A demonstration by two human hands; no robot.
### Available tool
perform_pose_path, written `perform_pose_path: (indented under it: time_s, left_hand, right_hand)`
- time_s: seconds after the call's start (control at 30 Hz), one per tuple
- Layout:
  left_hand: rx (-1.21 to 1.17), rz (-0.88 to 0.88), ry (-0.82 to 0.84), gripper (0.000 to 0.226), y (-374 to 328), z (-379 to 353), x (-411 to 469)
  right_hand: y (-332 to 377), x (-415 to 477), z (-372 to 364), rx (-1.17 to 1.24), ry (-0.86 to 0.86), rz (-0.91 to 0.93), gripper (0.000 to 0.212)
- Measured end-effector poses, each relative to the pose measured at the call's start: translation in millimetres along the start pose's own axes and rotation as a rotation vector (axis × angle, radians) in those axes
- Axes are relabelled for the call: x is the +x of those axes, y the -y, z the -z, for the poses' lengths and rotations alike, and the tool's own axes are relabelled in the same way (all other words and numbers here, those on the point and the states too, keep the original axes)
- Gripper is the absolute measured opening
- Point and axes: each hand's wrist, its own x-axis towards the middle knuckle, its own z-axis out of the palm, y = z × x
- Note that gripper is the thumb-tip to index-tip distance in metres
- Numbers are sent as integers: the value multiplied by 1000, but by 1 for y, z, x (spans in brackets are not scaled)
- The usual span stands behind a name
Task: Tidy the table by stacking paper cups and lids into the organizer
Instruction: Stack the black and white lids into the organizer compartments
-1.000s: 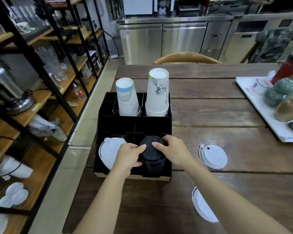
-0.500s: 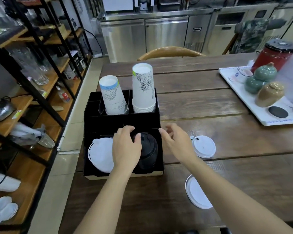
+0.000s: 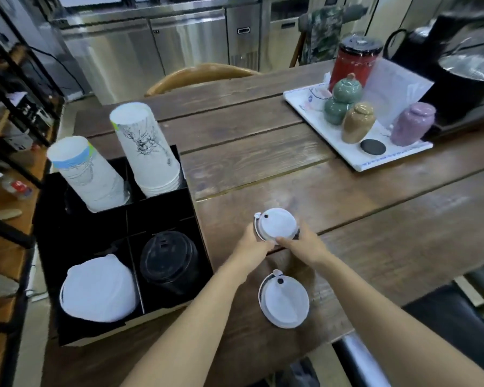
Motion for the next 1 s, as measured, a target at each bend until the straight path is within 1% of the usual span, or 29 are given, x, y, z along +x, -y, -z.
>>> perform_pose_path:
  time_s: [0.03,0.1,0.17,0.23,0.27,0.33,0.37,0.43,0.5,0.53,0.63,0.7,0.77,0.9,0.93,1.0]
  left_hand:
    - [9,25,28,46,5,-3,8]
    - [27,79,48,59,14,-9,22]
    - [-38,140,66,71,20,-14,31]
    - [-115,156,40,71,23,-18,38]
    - [-142,157,17,67,23,-18,40]
    - [-216,175,-54,56,24,-18,45]
    - [-259,189,-93,52,24,-17,47]
    - [-316,230,-134,48,27,-16,51]
    - [-305,254,-157,42,29,-20,52]
    - [-310,261,-183,40,32,-22,53]
    - [-415,298,-304,24,35,-22,52]
    - [-482,332,-327,19,36,-16,52]
    - [-499,342,-270,19,36,-11,49]
    - [-398,314,-70,18,32,-8,36]
    - [-365,296,-34,19,30,-8,32]
    - [-288,241,16,26,25,-6,24]
  right_hand:
    - [-3,0,3,33,35,11,39]
    - [-7,2,7,105,102,37,43]
    - [-10,6,9,187,162,26,40]
    - [-14,10,10,262,153,-24,32]
    - [-14,13,11,285,125,-54,38]
    - [-20,20,11,319,92,-126,65]
    - [-22,22,11,332,90,-147,69]
    - [-24,27,9,311,120,-147,59]
    - [-25,32,2,231,179,-115,51]
    - [-26,35,-2,202,175,-118,49]
    - [-24,36,-9,169,89,-159,35]
    - [-26,36,-10,181,46,-163,27]
    - [-27,33,-10,244,25,-153,26]
    - [-29,26,-2,422,4,-118,40]
    - [-30,24,1,443,21,-101,37]
    - [-33,21,7,553,35,-101,24]
